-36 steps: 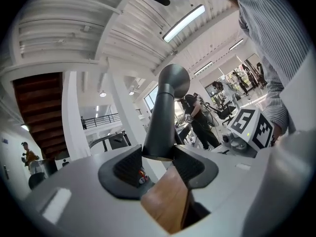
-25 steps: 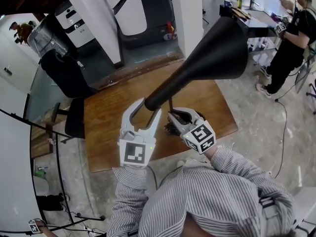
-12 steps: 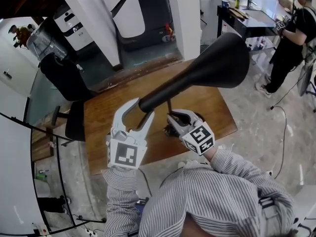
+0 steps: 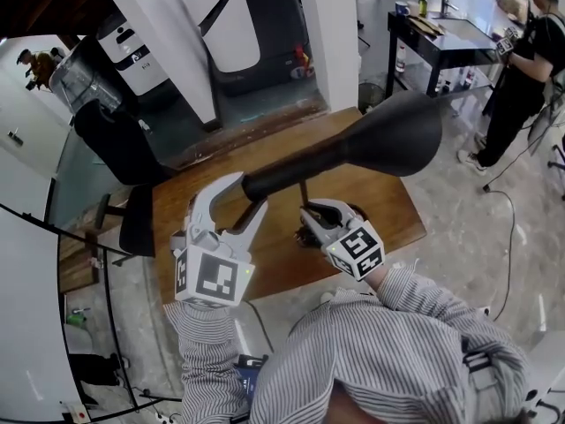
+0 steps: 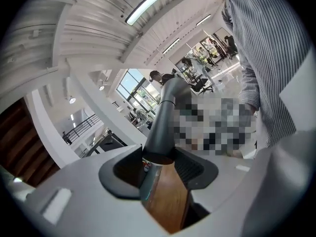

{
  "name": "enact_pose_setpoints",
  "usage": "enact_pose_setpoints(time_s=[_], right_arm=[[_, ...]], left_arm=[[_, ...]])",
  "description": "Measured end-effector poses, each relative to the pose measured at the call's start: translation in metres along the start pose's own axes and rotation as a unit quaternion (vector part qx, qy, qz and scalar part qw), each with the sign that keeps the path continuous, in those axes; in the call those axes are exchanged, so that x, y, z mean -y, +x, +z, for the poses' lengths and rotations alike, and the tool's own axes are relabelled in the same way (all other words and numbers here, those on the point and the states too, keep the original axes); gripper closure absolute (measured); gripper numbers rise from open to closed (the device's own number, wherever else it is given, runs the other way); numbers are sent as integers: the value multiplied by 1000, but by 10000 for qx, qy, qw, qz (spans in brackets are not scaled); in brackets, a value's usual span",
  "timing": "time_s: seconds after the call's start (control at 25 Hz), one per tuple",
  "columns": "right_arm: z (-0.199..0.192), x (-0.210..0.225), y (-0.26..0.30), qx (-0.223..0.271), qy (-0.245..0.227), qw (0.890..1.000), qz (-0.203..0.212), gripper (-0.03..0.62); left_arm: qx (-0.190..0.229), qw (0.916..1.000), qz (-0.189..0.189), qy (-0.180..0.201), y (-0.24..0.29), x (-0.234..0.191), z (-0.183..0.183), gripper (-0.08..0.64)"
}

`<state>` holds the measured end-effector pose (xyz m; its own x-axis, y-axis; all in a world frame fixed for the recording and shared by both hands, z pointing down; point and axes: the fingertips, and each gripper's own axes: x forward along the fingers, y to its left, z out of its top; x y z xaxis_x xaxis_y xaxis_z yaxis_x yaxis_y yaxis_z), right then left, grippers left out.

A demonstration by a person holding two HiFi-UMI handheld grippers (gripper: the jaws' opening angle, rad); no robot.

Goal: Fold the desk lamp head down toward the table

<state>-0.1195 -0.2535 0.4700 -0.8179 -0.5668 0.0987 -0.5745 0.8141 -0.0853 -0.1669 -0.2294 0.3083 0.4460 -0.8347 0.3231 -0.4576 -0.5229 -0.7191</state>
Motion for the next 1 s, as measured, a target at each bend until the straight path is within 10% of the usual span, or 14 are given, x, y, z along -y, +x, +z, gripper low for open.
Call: enact_pose_setpoints(time_s=[1.0], right_arm=[[-4,0,3,-145,-92,9979,-627,554]], left_arm=[[-592,9775,-1129,1678,-8,-24,39,347]])
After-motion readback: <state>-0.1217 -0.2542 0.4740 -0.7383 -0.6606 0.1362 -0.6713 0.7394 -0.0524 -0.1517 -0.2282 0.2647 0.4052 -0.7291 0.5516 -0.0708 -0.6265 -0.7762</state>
